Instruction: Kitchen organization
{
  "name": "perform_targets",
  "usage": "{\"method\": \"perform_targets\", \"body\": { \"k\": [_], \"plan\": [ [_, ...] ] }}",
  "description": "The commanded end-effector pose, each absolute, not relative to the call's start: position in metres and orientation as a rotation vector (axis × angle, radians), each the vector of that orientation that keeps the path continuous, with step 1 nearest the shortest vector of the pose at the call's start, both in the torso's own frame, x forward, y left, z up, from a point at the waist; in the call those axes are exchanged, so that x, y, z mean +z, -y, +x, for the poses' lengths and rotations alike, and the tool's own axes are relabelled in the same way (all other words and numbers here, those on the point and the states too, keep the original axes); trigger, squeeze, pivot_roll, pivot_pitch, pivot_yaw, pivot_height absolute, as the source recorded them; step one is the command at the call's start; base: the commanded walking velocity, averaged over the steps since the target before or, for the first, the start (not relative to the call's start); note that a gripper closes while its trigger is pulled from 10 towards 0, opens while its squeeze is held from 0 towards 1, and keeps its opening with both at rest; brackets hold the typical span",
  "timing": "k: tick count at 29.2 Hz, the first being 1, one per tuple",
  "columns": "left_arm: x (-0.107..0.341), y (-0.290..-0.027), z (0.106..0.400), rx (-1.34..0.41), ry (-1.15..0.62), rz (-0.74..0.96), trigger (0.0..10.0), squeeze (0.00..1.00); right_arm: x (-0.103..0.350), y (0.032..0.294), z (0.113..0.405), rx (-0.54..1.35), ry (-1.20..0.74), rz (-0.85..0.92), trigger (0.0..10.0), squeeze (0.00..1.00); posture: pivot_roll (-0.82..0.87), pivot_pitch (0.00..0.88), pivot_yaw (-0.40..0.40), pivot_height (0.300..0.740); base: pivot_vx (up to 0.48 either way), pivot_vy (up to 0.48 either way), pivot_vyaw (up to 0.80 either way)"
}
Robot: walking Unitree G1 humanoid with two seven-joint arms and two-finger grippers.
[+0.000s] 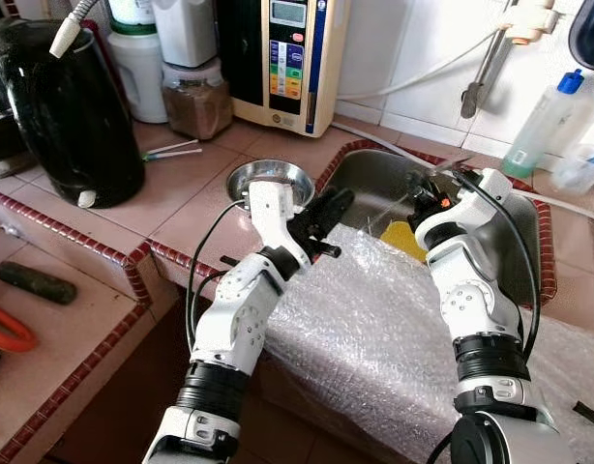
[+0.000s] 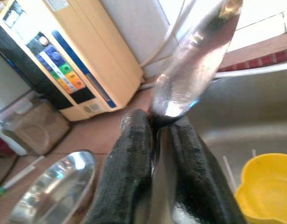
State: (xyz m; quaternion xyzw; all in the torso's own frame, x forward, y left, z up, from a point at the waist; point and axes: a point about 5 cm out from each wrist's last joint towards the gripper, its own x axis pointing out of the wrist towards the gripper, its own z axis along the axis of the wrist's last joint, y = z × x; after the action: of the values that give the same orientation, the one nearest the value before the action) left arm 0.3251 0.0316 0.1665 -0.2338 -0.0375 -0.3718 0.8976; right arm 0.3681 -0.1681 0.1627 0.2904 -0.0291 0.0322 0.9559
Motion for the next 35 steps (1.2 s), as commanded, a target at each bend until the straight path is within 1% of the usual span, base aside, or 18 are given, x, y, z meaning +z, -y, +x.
{"method": "perform_targets", "body": {
  "k": [1, 3, 8, 11, 18, 22, 23, 24, 25, 26, 27, 28, 35],
  "plan": [
    [0.169, -0.030, 0.323, -0.788, 0.092, -0.460, 10.0, 1.00, 0.168, 0.170, 0.371, 0.054, 0.074, 0.561, 0.0, 0.00, 0.08, 0.000, -0.046, 0.740, 0.000, 0.000, 0.00],
    [0.166, -0.031, 0.322, -0.798, 0.081, -0.427, 10.0, 1.00, 0.165, 0.174, 0.372, 0.039, 0.073, 0.477, 0.0, 0.00, 0.08, 0.000, -0.045, 0.740, 0.000, 0.000, 0.00],
    [0.161, -0.032, 0.321, -0.809, 0.062, -0.380, 10.0, 1.00, 0.153, 0.185, 0.374, -0.026, 0.037, 0.376, 0.0, 0.00, 0.08, 0.000, -0.047, 0.740, 0.000, 0.000, 0.00],
    [0.160, -0.032, 0.320, -0.814, 0.053, -0.361, 10.0, 1.00, 0.145, 0.190, 0.374, -0.056, 0.012, 0.368, 0.0, 0.00, 0.09, 0.000, -0.048, 0.740, 0.000, 0.000, 0.00],
    [0.152, -0.032, 0.315, -0.858, 0.023, -0.269, 10.0, 1.00, 0.119, 0.209, 0.370, -0.182, -0.094, 0.236, 0.0, 0.00, 0.11, 0.000, -0.048, 0.740, 0.000, 0.000, 0.00],
    [0.150, -0.032, 0.313, -0.872, 0.015, -0.249, 10.0, 1.00, 0.113, 0.212, 0.370, -0.191, -0.118, 0.191, 0.0, 0.00, 0.11, 0.000, -0.047, 0.740, 0.000, 0.000, 0.00],
    [0.150, -0.031, 0.313, -0.877, 0.015, -0.240, 10.0, 1.00, 0.111, 0.212, 0.370, -0.197, -0.130, 0.157, 3.3, 0.00, 0.11, 0.000, -0.046, 0.740, 0.000, 0.000, 0.00],
    [0.150, -0.031, 0.313, -0.880, 0.014, -0.237, 10.0, 1.00, 0.109, 0.214, 0.369, -0.208, -0.137, 0.142, 4.5, 0.00, 0.11, 0.000, -0.047, 0.740, 0.000, 0.000, 0.00],
    [0.149, -0.031, 0.313, -0.881, 0.013, -0.236, 10.0, 1.00, 0.108, 0.214, 0.369, -0.209, -0.142, 0.137, 7.5, 0.00, 0.11, 0.000, -0.047, 0.740, 0.000, 0.000, 0.00],
    [0.149, -0.030, 0.313, -0.887, 0.012, -0.227, 10.0, 1.00, 0.105, 0.214, 0.368, -0.211, -0.160, 0.121, 10.0, 0.71, 0.11, 0.000, -0.047, 0.740, 0.000, 0.000, 0.00],
    [0.149, -0.030, 0.313, -0.887, 0.012, -0.227, 10.0, 1.00, 0.105, 0.214, 0.368, -0.211, -0.160, 0.121, 10.0, 0.71, 0.11, 0.000, -0.047, 0.740, 0.000, 0.000, 0.00],
    [0.149, -0.030, 0.313, -0.892, 0.010, -0.208, 10.0, 1.00, 0.102, 0.215, 0.366, -0.218, -0.177, 0.115, 10.0, 1.00, 0.11, 0.000, -0.047, 0.740, 0.000, 0.000, 0.00],
    [0.148, -0.030, 0.313, -0.874, 0.005, -0.179, 10.0, 1.00, 0.096, 0.214, 0.364, -0.229, -0.191, 0.094, 10.0, 1.00, 0.11, 0.000, -0.043, 0.740, 0.000, 0.000, 0.00]
  ]
}}
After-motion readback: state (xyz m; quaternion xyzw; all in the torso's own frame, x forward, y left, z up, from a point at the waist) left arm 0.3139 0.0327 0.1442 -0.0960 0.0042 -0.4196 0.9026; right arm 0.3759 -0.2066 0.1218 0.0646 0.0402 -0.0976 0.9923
